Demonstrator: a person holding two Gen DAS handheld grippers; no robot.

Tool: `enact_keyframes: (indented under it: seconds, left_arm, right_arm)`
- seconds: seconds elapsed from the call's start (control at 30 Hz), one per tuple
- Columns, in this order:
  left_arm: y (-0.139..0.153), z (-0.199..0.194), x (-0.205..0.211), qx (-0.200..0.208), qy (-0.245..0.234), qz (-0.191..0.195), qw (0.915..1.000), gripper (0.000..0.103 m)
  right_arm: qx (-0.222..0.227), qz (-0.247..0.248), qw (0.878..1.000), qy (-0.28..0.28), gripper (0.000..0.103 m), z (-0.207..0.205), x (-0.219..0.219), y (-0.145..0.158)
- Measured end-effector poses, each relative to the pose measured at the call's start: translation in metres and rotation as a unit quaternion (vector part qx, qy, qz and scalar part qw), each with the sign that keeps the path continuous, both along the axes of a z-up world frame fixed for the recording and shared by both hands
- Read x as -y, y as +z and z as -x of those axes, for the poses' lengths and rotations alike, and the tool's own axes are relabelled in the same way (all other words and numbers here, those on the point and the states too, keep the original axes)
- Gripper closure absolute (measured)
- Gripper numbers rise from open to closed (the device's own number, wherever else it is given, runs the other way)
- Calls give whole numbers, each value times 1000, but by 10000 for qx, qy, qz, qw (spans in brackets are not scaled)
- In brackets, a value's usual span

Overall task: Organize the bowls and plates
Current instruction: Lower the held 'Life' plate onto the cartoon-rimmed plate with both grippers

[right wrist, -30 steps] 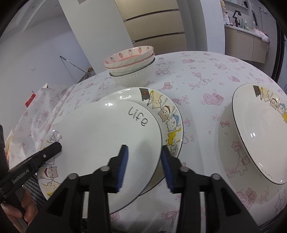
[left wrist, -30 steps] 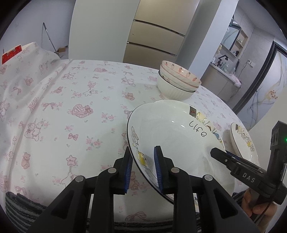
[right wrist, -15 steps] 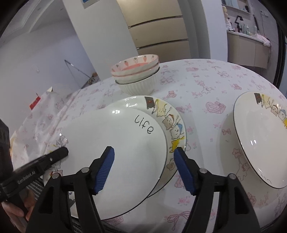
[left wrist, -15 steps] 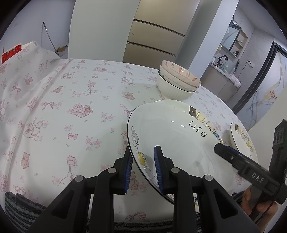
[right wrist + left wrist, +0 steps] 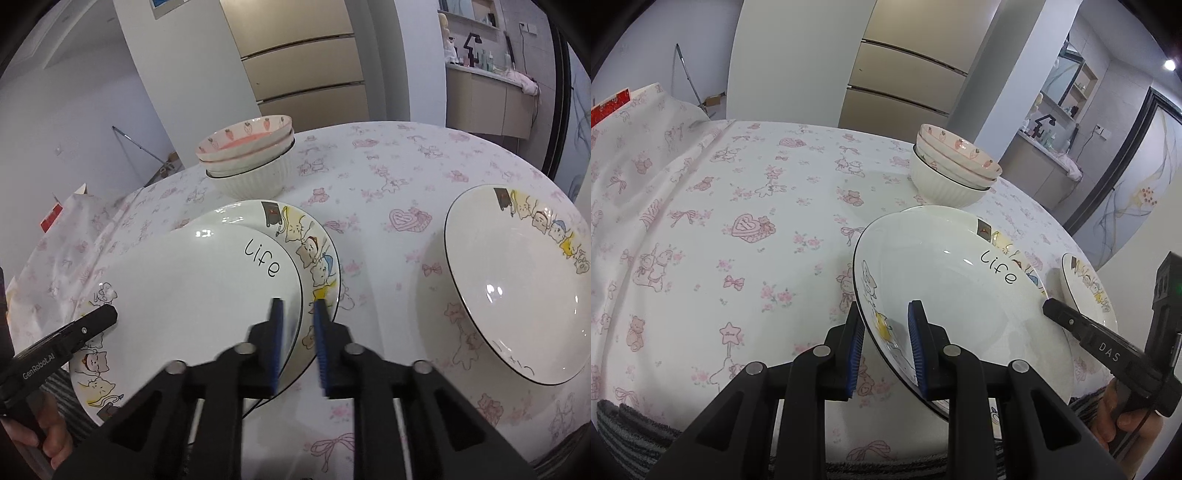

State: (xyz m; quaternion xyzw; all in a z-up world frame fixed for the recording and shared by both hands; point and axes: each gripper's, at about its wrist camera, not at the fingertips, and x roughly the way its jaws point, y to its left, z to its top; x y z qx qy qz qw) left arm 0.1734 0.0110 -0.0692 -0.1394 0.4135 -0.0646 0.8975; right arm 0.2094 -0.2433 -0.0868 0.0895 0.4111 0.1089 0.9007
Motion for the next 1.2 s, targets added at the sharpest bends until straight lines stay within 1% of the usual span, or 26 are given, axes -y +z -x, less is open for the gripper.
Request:
enact_keyframes:
  seconds: [0.23,0.3,0.33,0.37,0.43,0.5,0.6,0.67,0.73,0.77,0.83,0.87,0.93,1.0,1.07,1.13,1.2]
  left_arm:
    - [-5,-5,8,-62,-80,-128,9999,78]
    - [-9,-8,14,-169,-171,-192,9995,78]
    - [-10,-9,16,-161,-217,-190,9995,78]
    - [-9,-9,19,-140,-210,-309,9992,78]
    - [-9,-8,20,-120,-207,-337,9991,78]
    - [-10,-9,19,-130,-207,-283,9993,78]
    - [-10,-8,19,-126,-207,-305,9992,77]
    - [-9,-7,19,-116,-231,-256,9993,77]
    - [-9,-6,15,-123,-229,-79,9996,77]
    - [-9,-6,10,-137,-225,119,9996,77]
    - [-9,-5,4,-152,-207,357,9990,76]
    - [-8,-3,1,-122,-158,399,9990,76]
    - [-3,2,-2,24,-43,353,9994,76]
    - [4,9,-6,201,-80,455,9987,76]
    - [7,13,-8,294,-90,539,9981,76]
    - [5,9,-9,169,-92,537,9984,76]
    - [-4,3,-10,-84,-77,578,9983,76]
  right_arm:
    - [125,203,9997,-70,96,4,-3,2]
    - [209,358,9991,-129,96,4,-4,4]
    - [231,455,9985,-186,96,4,-4,4]
    - [218,509,9982,-227,96,3,-4,4]
    - [210,423,9986,-220,96,2,0,3]
    - [204,336,9990,-214,97,2,2,3]
    - [197,309,9991,-216,97,1,3,3]
    - [179,307,9991,-211,97,1,3,2]
    - [169,292,9992,-204,97,0,3,2]
    - [169,290,9992,-201,97,0,3,1]
    - [172,341,9991,-189,97,0,3,2]
    - [178,385,9989,-178,97,0,2,2]
    - [191,442,9987,-175,97,1,0,2]
    - [192,433,9987,-202,97,1,2,2]
    - [189,385,9988,-241,97,1,4,2]
    - [191,350,9988,-292,97,0,7,2]
    - [171,331,9988,-317,96,-1,9,1]
